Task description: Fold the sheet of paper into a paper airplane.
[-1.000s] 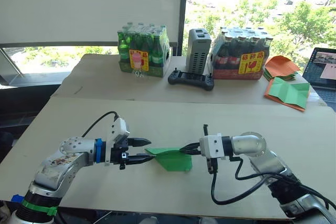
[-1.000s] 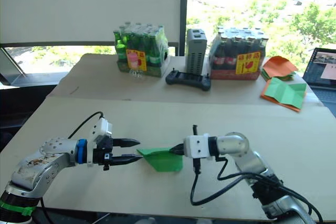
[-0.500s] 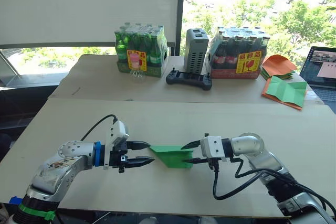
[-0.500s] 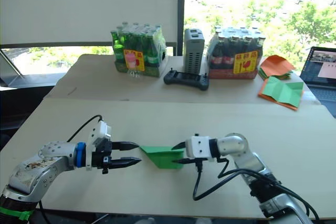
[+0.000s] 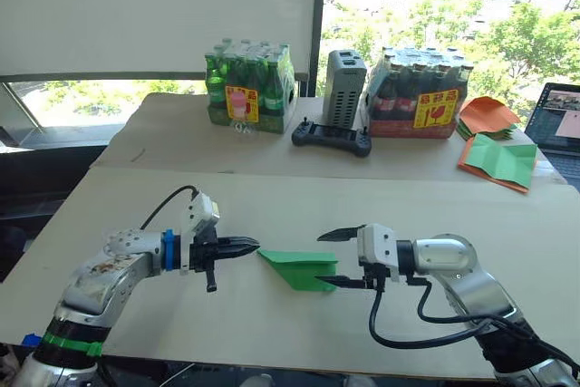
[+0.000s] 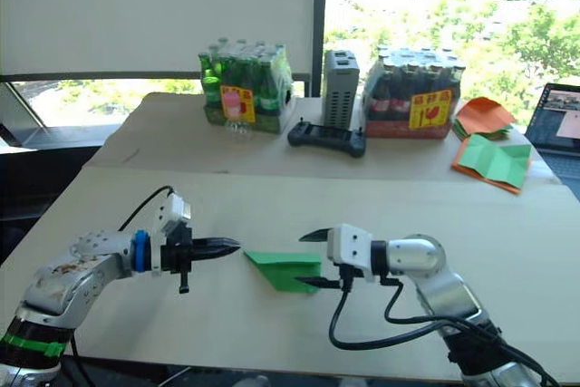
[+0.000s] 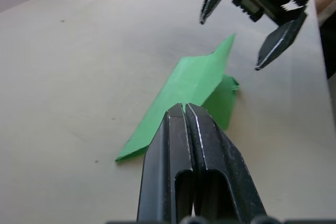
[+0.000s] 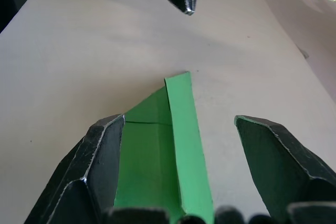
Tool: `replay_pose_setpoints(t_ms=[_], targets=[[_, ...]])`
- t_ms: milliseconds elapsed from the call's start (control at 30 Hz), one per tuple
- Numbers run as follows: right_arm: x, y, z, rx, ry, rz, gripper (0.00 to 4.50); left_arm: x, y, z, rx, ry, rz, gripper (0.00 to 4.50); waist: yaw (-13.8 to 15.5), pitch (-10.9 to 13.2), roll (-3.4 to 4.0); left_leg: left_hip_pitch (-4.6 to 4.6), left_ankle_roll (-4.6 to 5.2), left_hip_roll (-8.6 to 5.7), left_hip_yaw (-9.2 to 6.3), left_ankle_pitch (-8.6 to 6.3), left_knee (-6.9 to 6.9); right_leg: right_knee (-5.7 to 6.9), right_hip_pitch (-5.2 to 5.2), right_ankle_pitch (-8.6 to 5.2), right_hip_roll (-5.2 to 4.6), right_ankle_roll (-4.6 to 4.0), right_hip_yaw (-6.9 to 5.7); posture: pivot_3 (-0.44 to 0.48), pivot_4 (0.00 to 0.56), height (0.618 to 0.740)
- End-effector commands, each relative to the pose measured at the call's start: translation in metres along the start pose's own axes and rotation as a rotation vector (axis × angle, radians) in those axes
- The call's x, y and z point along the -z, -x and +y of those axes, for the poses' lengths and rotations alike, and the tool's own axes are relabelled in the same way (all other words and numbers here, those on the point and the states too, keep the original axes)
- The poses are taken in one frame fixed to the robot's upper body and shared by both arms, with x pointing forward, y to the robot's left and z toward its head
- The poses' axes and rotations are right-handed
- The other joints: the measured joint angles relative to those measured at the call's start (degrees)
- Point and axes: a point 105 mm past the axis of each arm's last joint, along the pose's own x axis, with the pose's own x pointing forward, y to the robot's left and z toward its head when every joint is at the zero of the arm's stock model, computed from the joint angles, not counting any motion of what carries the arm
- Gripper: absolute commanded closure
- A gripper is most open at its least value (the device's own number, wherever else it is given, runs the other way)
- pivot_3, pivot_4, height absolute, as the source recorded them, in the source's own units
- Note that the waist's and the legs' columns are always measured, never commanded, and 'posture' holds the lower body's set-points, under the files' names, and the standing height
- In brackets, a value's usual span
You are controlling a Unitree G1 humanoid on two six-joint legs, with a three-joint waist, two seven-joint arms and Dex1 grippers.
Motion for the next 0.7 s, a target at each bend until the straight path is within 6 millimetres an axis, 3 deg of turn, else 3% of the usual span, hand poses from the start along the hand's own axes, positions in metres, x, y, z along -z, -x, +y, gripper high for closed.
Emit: replay_pose_setpoints(t_ms=[33, 233, 700], targets=[[-0.018, 0.005, -0.004, 0.025, 0.019, -0.051, 0.77, -0.001, -0.015, 0.002, 0.036, -0.063, 0.012, 4.48, 0.13, 0.00, 0.00, 0.00, 0.00, -0.01, 0.00, 0.00, 0.00, 0.00, 0.00, 0.00, -0.01, 0.00, 0.00, 0.000, 0.150, 0.675], [-0.018, 0.003, 0.001, 0.035, -0.001, -0.048, 0.77, 0.011, -0.041, 0.001, 0.108, -0.095, 0.044, 4.48, 0.16, 0.00, -0.01, -0.03, 0.00, 0.01, 0.01, 0.00, 0.01, -0.01, -0.01, 0.00, -0.02, 0.00, 0.00, 0.000, 0.150, 0.675], [-0.029, 0.004, 0.011, 0.017, 0.010, -0.055, 0.77, 0.038, -0.052, 0.011, 0.094, -0.134, 0.153, 4.48, 0.21, 0.00, -0.01, -0.04, 0.00, 0.01, -0.01, 0.00, 0.03, 0.00, 0.00, 0.00, -0.02, 0.01, -0.02, 0.000, 0.150, 0.675]])
